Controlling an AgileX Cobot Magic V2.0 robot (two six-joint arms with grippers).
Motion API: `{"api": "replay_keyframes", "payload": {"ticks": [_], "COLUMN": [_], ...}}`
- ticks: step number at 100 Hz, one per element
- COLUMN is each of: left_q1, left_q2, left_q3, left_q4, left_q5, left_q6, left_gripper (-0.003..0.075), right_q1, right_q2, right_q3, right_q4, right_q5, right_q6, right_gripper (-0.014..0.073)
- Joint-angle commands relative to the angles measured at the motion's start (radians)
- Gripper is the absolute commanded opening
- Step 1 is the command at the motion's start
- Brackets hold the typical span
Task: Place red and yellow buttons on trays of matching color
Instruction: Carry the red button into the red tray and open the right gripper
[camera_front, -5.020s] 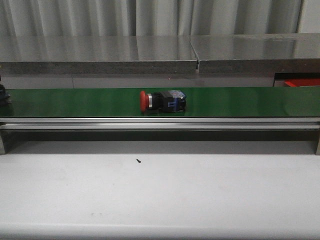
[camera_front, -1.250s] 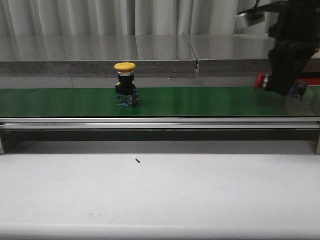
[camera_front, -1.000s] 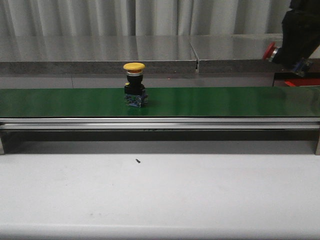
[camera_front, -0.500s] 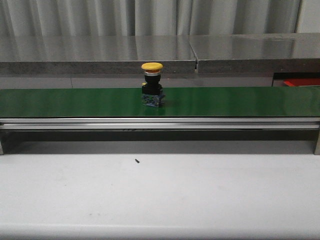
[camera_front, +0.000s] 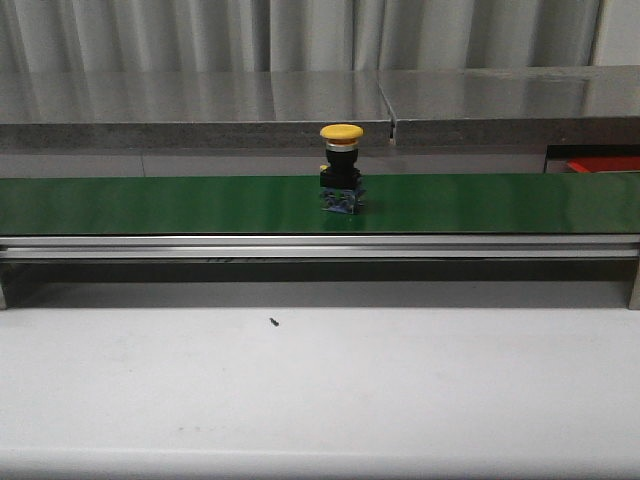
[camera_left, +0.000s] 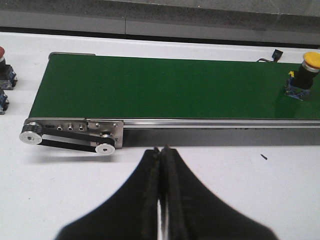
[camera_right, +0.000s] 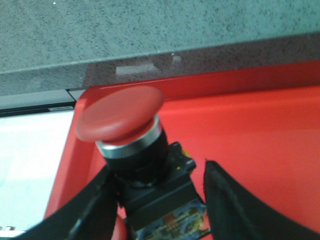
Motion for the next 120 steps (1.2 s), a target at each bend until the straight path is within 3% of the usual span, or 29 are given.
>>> {"api": "replay_keyframes", "payload": {"ticks": [1,17,55,98,110,120], "left_q1": [-0.01,-0.01,-0.01,-0.01,-0.01,-0.01], "left_q2": [0.006,0.006,0.006,0.006,0.006,0.006], "left_q3": [-0.024,-0.024,-0.024,-0.024,-0.024,-0.024], "left_q4": [-0.02,-0.02,-0.02,-0.02,-0.02,-0.02], "left_q5": [-0.069,-0.069,-0.069,-0.069,-0.069,-0.069], "left_q6": [-0.004,-0.004,-0.004,-0.004,-0.004,-0.004], "left_gripper": [-0.0019,-0.0019,-0.0019,-0.0019,-0.0019,-0.0019], "right_q1": [-0.017,-0.019,-0.023,-0.03,-0.03,-0.034], "right_q2": [-0.034,0.038,0.151,0.203,0.205,0.205], "right_q3": [0.005,0.032,0.033,0.033,0.037,0.039], "right_q4": [0.186,0.301,0.447,0.506,0.506,0.506], "right_q5": [-0.013,0.01,0.035,0.102,0.105,0.108], "right_q6": [-0.158,-0.277,-0.417,-0.493,-0.493,-0.493], "right_gripper": [0.0162,0.0162,0.0162,0.0171,0.0237,0.0348]}}
